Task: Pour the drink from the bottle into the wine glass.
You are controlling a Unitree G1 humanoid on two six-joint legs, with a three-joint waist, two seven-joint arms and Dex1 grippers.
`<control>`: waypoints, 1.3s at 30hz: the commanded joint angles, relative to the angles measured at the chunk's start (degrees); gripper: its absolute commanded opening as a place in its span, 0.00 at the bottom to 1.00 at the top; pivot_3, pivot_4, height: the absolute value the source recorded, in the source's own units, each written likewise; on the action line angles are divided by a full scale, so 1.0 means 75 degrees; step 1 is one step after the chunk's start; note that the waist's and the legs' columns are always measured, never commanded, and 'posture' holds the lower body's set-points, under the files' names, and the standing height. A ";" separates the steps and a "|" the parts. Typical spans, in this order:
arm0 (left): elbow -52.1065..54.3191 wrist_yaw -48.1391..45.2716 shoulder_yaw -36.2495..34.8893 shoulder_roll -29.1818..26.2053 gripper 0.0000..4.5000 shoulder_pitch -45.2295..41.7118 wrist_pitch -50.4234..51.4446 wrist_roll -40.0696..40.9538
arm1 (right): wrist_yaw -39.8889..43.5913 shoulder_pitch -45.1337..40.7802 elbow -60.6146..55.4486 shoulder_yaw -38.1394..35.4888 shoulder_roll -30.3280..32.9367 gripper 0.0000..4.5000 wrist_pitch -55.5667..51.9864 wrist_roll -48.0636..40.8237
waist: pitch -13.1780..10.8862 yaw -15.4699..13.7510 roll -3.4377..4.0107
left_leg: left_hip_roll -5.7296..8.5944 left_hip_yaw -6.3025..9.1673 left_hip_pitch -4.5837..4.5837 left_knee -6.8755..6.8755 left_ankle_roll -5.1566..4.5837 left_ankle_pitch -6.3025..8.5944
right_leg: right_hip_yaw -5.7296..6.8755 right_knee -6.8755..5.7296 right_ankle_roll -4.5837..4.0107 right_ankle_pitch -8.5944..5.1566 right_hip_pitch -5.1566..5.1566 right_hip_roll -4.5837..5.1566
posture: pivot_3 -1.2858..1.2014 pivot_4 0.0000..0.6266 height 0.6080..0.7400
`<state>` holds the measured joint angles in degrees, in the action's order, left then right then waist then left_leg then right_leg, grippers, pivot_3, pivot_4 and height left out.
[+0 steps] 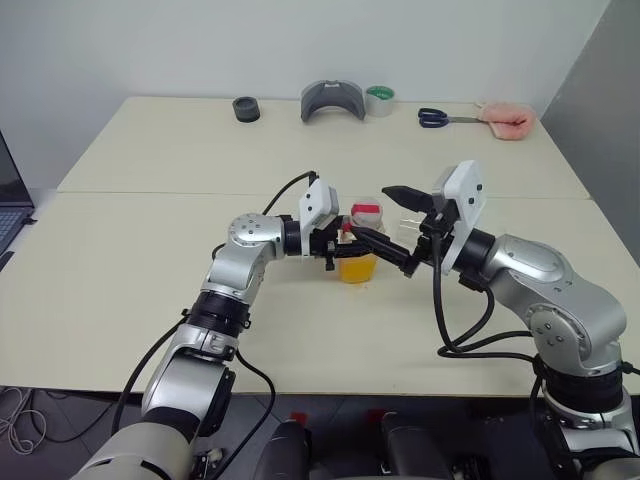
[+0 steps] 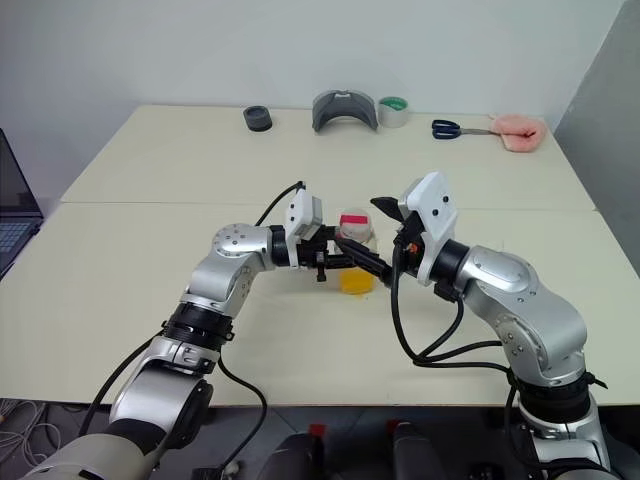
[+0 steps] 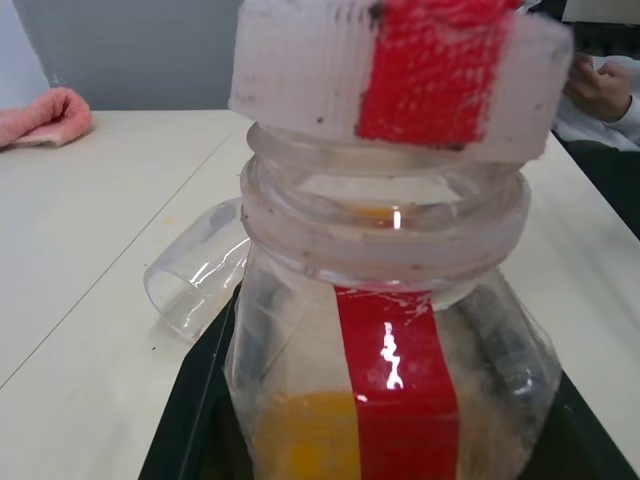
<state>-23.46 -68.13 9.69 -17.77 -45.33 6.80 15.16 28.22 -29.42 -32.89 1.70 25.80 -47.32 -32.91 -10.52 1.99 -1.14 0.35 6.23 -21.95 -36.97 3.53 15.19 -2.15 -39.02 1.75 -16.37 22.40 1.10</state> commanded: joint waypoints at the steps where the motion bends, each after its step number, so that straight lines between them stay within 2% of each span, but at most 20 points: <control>1: 0.0370 0.0009 -0.0167 0.0044 0.38 -0.0144 -0.0086 0.0154 | 0.0043 -0.0169 -0.0109 -0.0171 0.0051 1.00 -0.0047 -0.0202 | 0.0000 0.0000 0.0000 | 0.0000 0.0000 0.0000 0.0000 0.0000 0.0000 | 0.0000 0.0000 0.0000 0.0000 0.0000 0.0000 | 0.52 0.24 1.00; 16: 0.0412 -0.0007 -0.0148 0.0093 0.38 -0.0130 -0.0051 0.0183 | 0.0271 -0.0613 0.0763 0.0138 -0.0043 1.00 0.0213 0.0057 | 0.0000 0.0001 0.0000 | 0.0000 0.0000 0.0000 0.0000 0.0000 0.0000 | 0.0001 0.0000 0.0000 0.0000 0.0000 0.0000 | 0.52 0.24 1.00; 19: 0.0417 0.0003 -0.0149 0.0088 0.38 -0.0122 -0.0049 0.0178 | 0.0286 -0.0656 0.0819 0.0136 -0.0055 0.87 0.0255 0.0047 | 0.0000 0.0001 0.0000 | 0.0001 0.0000 0.0000 0.0000 0.0000 0.0000 | 0.0000 0.0000 0.0000 0.0000 0.0000 0.0001 | 0.52 0.24 1.00; 25: 0.0439 0.0019 -0.0146 0.0086 0.38 -0.0088 -0.0050 0.0170 | 0.0343 -0.0691 0.0773 0.0161 -0.0029 0.40 0.0287 0.0031 | 0.0000 0.0005 0.0000 | 0.0000 -0.0001 0.0000 0.0000 0.0000 0.0000 | 0.0000 0.0000 0.0000 0.0000 0.0000 0.0000 | 0.52 0.24 1.00; 34: 0.0542 0.0074 -0.0145 0.0108 0.38 0.0001 -0.0008 0.0173 | 0.0380 -0.0567 0.0472 0.0531 0.0519 0.38 0.1418 0.1268 | 0.0000 0.0000 0.0000 | 0.0000 0.0001 -0.0001 0.0000 0.0000 0.0000 | 0.0002 0.0001 0.0000 0.0000 0.0001 0.0000 | 0.52 0.24 1.00; 39: 0.0594 0.0172 -0.0188 0.0074 0.38 0.0093 0.0015 0.0153 | 0.0160 -0.0037 0.0005 -0.0576 0.0637 0.38 0.1147 0.0857 | 0.0000 -0.0013 0.0000 | 0.0001 -0.0001 -0.0002 -0.0001 0.0000 0.0000 | -0.0001 0.0001 0.0000 0.0000 0.0000 0.0002 | 0.52 0.24 1.00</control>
<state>-21.73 -67.44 9.67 -17.16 -44.22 7.30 15.36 30.13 -30.93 -29.51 2.41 29.40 -38.23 -24.74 -10.52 1.88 -1.14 0.36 6.24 -21.98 -36.97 3.53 15.19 -2.15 -39.02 1.76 -16.37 22.40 1.12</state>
